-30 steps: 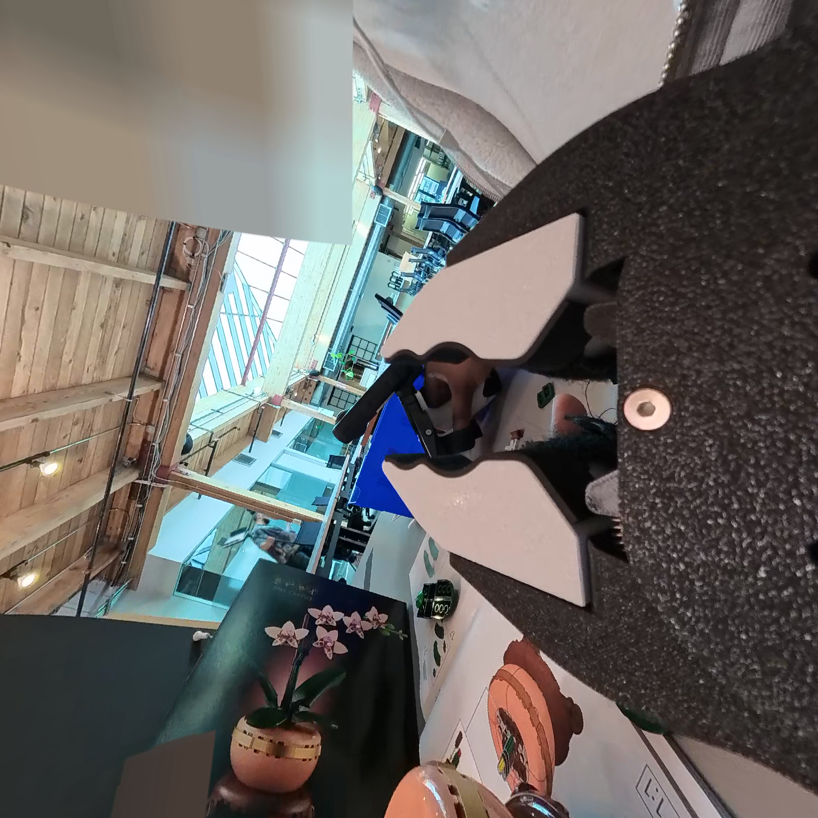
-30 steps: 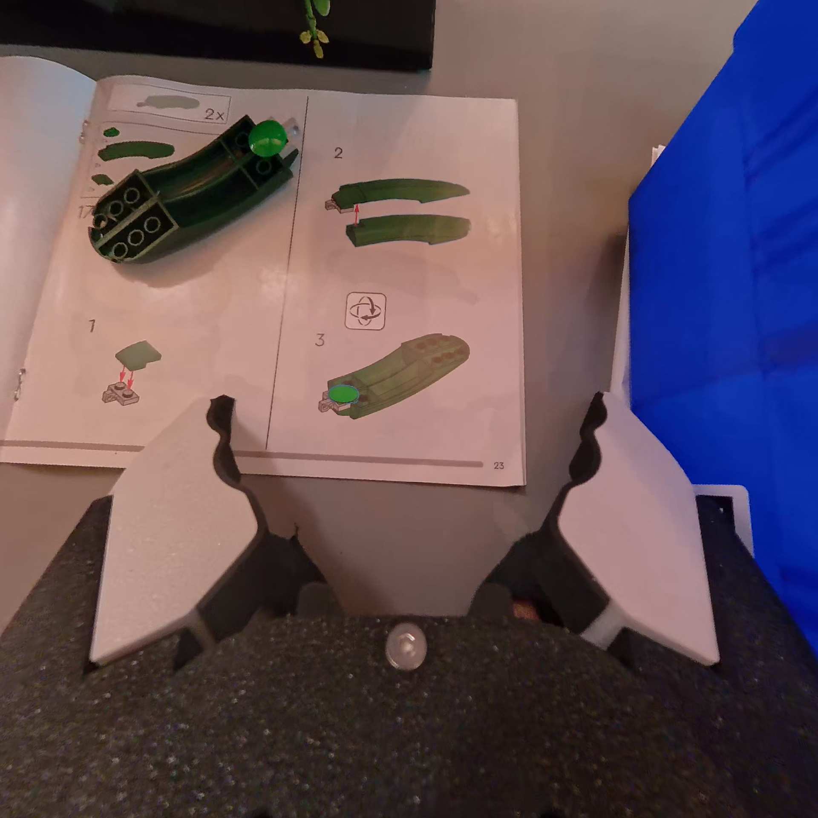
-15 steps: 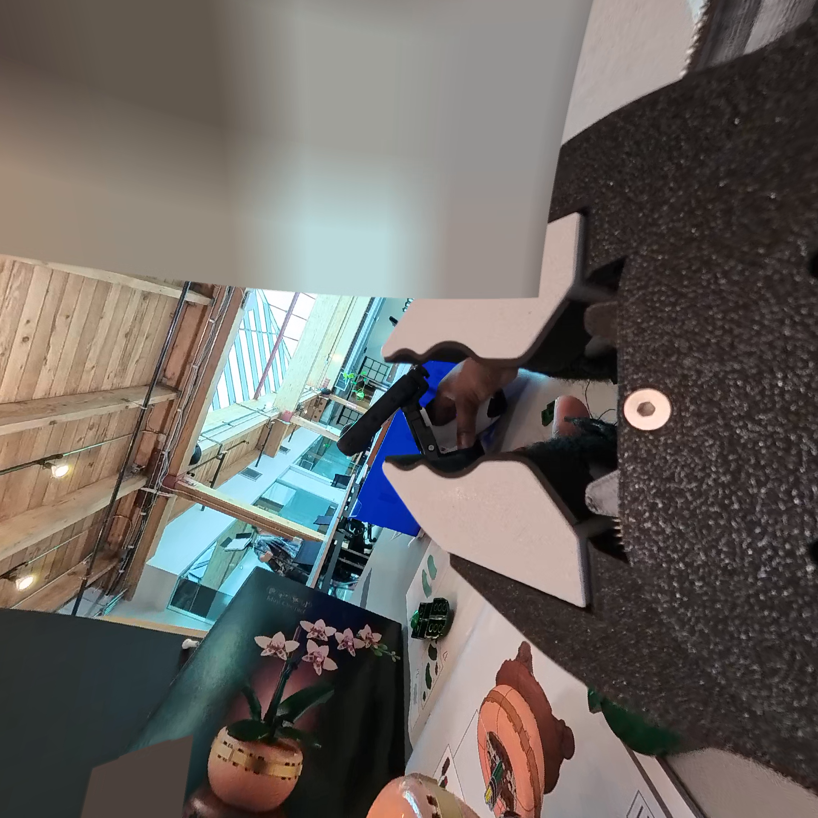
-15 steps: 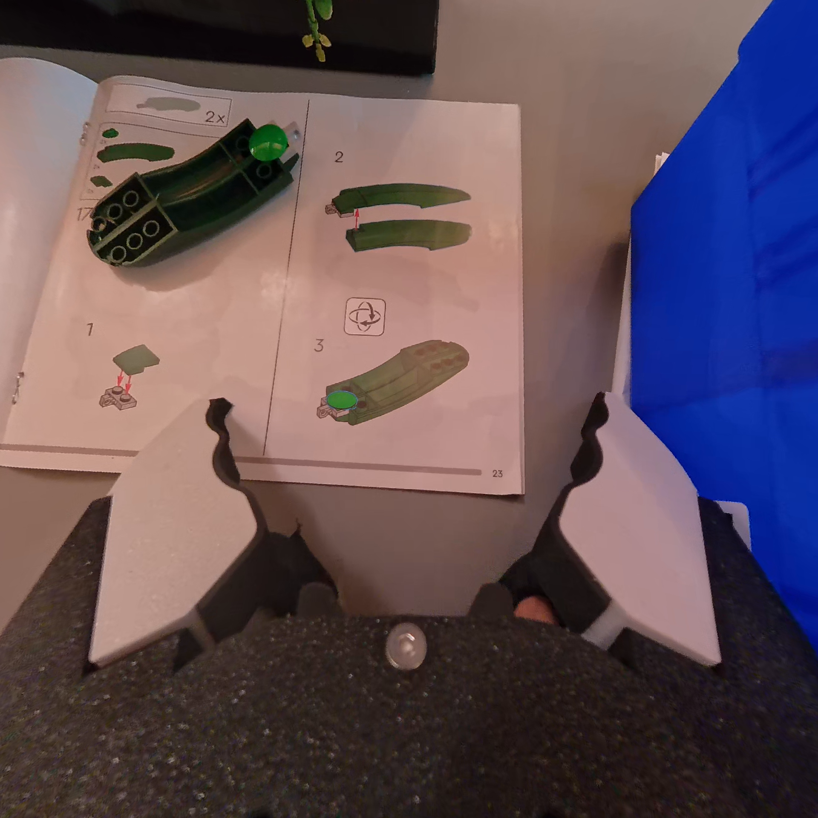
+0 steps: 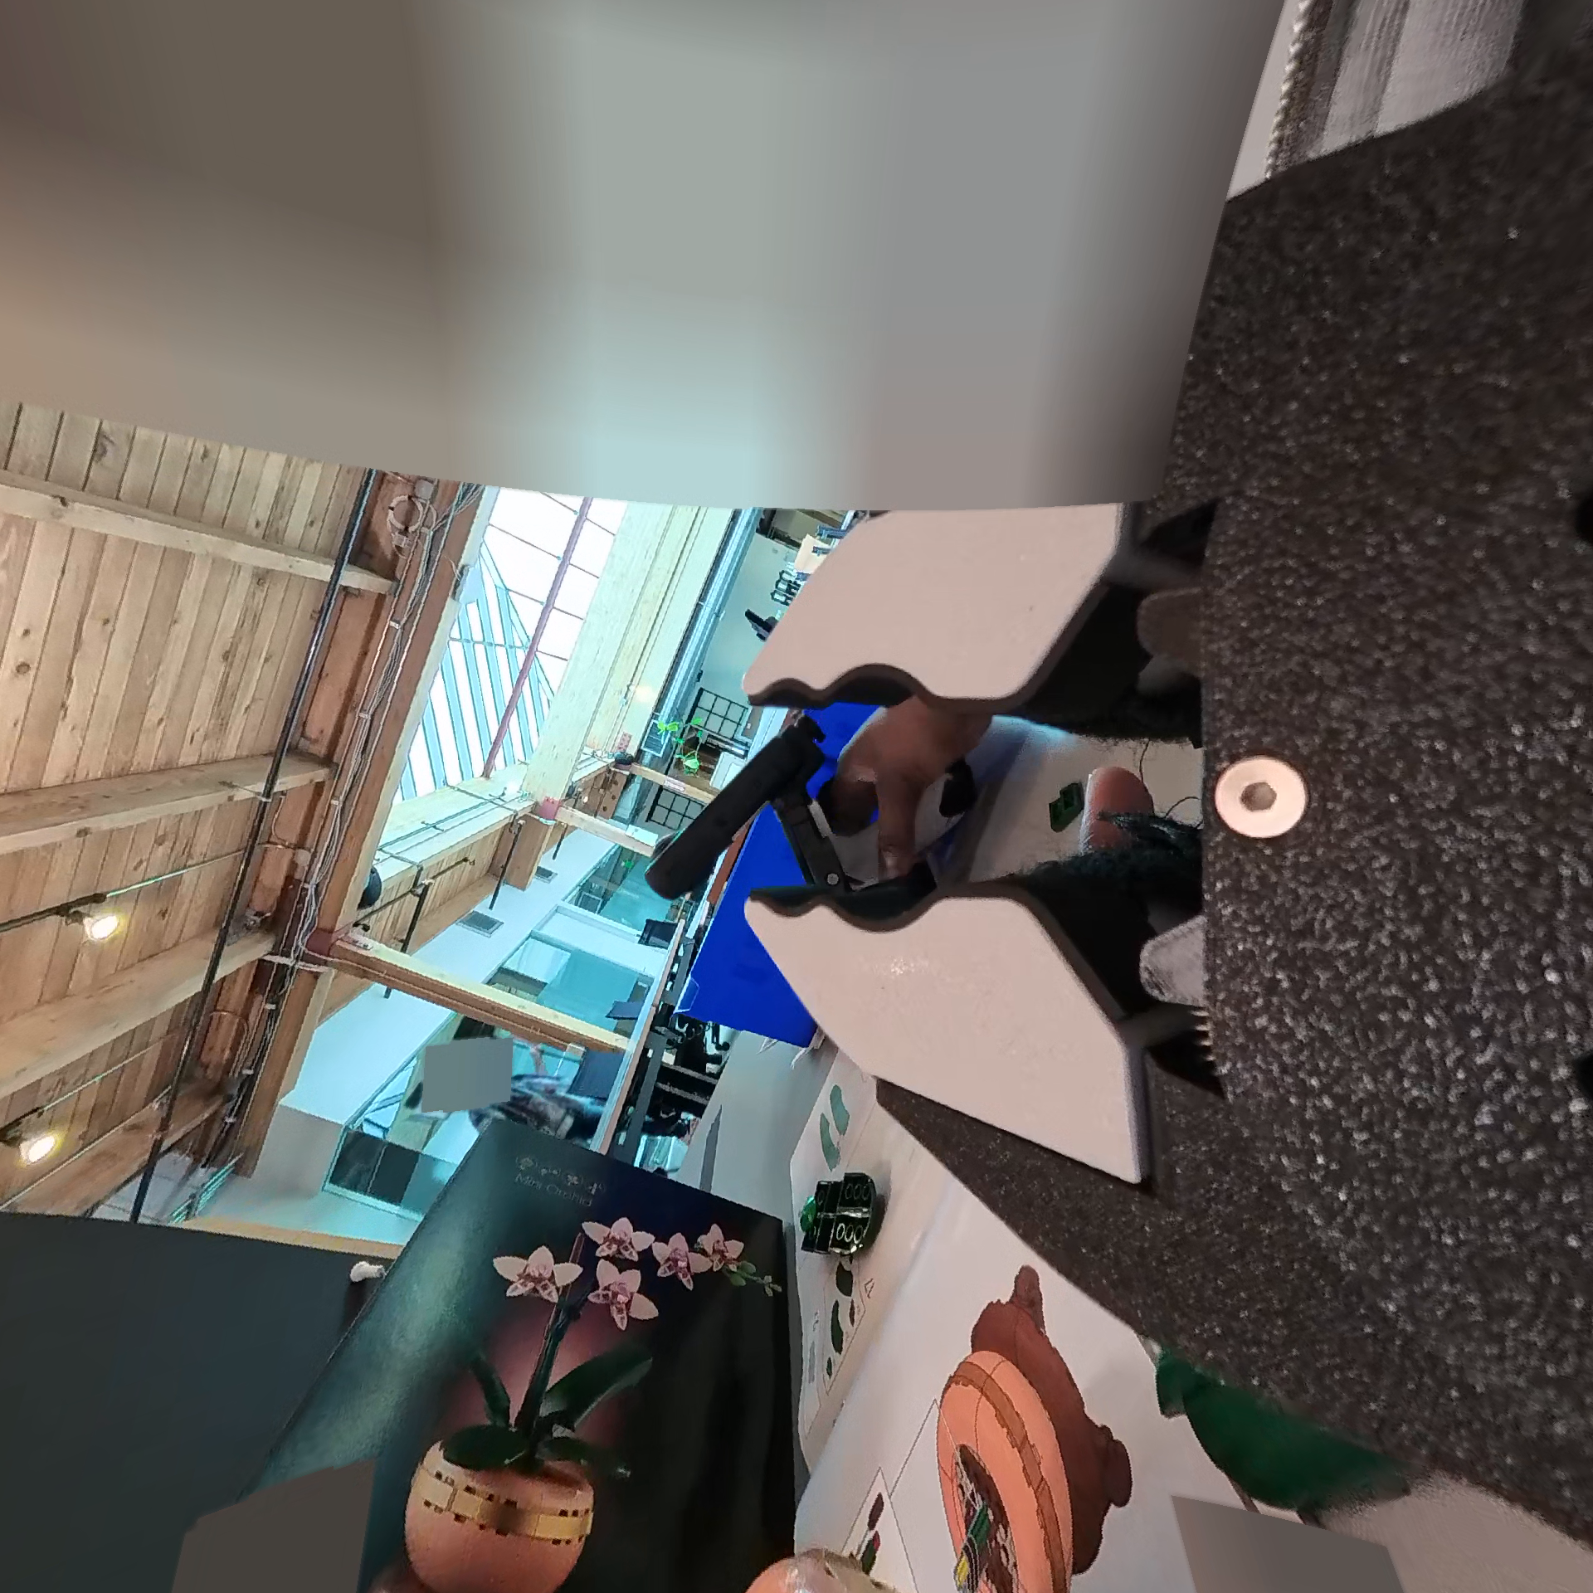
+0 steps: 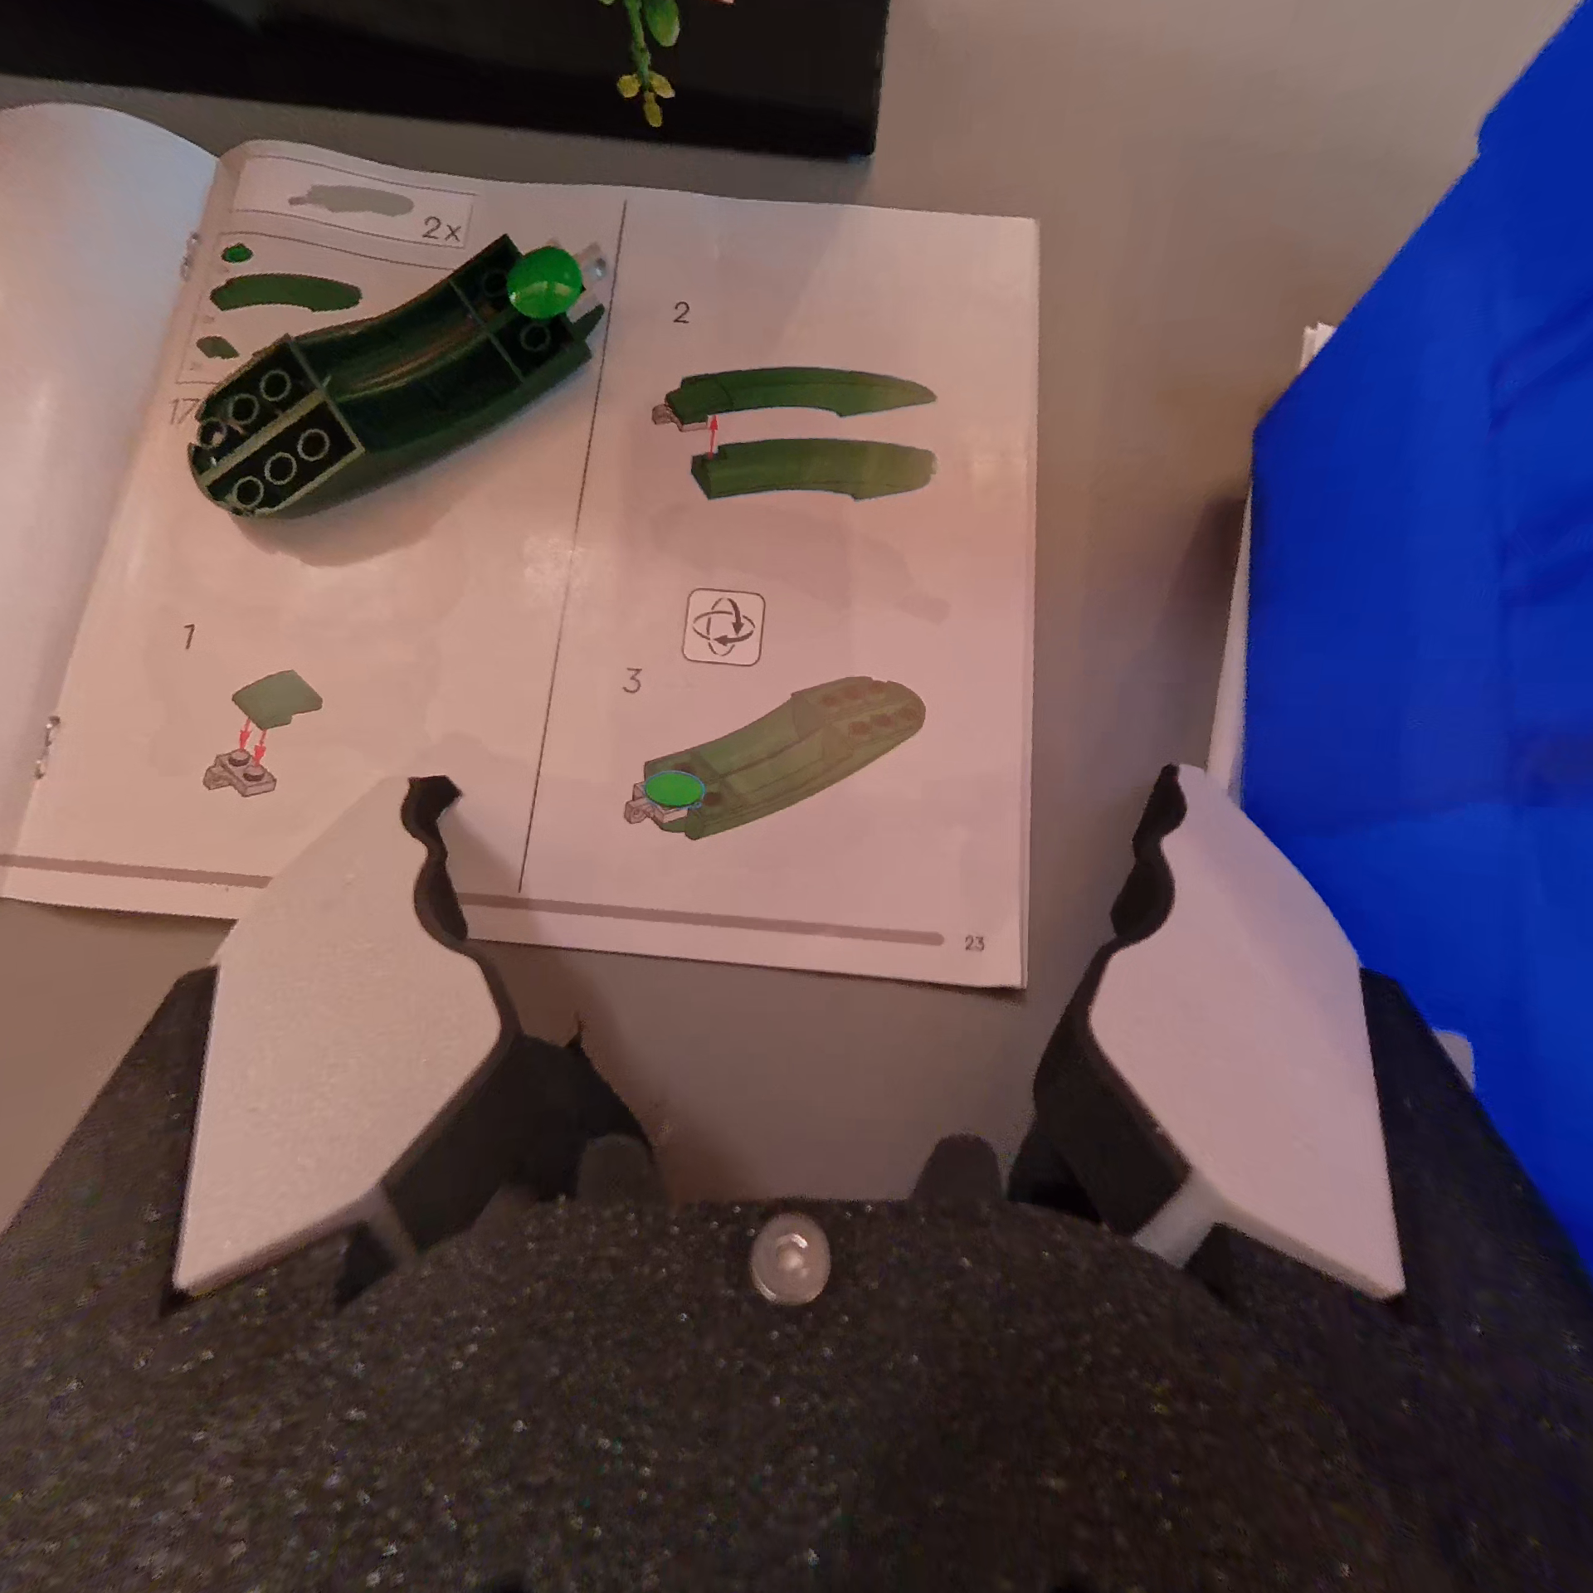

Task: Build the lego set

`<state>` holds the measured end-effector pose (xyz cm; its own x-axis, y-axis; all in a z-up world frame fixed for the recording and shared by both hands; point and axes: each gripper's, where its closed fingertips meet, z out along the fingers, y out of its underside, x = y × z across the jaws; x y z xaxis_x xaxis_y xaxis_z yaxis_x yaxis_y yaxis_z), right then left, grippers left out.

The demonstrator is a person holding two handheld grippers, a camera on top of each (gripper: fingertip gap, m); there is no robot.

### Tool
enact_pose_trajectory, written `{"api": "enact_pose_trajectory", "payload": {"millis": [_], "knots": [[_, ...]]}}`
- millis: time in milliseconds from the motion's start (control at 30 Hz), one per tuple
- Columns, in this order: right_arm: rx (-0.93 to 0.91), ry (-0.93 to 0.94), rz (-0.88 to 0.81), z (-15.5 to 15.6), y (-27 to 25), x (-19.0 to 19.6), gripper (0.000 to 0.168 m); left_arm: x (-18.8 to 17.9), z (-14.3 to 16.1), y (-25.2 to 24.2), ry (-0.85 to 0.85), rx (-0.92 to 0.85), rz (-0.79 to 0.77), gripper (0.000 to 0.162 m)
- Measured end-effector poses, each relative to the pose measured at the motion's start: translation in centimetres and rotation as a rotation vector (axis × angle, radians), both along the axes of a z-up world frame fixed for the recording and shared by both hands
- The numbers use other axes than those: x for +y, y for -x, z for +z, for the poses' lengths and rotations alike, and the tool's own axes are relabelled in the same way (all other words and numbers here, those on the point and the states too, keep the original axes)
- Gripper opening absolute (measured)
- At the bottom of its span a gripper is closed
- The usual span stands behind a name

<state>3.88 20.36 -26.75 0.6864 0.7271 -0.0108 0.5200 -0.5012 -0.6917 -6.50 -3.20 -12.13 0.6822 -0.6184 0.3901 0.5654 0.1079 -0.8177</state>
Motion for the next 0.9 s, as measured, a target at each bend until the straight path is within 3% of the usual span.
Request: {"api": "enact_pose_trajectory", "payload": {"millis": [33,367,433,500,600,633,700,733,800,900], "knots": [[0.000,0.001,0.020,0.0,0.1,0.1,0.146,0.0,0.0,-0.1,0.000,-0.005,-0.005,0.038],[0.002,-0.004,0.037,0.1,0.4,0.0,0.144,0.1,0.0,-0.1,-0.001,-0.027,-0.031,0.038],[0.056,0.002,0.139,0.8,1.5,-0.7,0.120,0.0,0.0,-0.2,-0.001,-0.025,-0.039,0.038],[0.255,-0.096,0.257,4.0,3.4,-2.3,0.113,0.0,0.0,-0.2,-0.001,-0.009,-0.041,0.038],[0.623,-0.455,0.394,13.2,4.3,-5.9,0.096,-0.2,0.0,-0.5,-0.009,0.048,-0.034,0.040],[0.743,-0.597,0.425,16.6,3.7,-7.4,0.079,-0.2,-0.1,-0.8,-0.007,0.081,-0.034,0.041],[0.961,-0.904,0.442,22.9,1.2,-10.1,0.022,-0.1,-0.4,-1.6,0.014,0.170,-0.038,0.044],[1.021,-0.997,0.470,25.0,0.2,-11.4,0.005,-0.1,-0.4,-2.0,0.024,0.214,-0.036,0.046],[1.050,-0.978,0.532,27.0,-0.4,-12.8,0.000,0.0,0.0,-2.4,0.019,0.267,-0.010,0.047],[1.053,-0.789,0.674,27.4,0.0,-14.3,0.002,0.6,0.9,-2.4,0.030,0.284,0.030,0.034]]}}
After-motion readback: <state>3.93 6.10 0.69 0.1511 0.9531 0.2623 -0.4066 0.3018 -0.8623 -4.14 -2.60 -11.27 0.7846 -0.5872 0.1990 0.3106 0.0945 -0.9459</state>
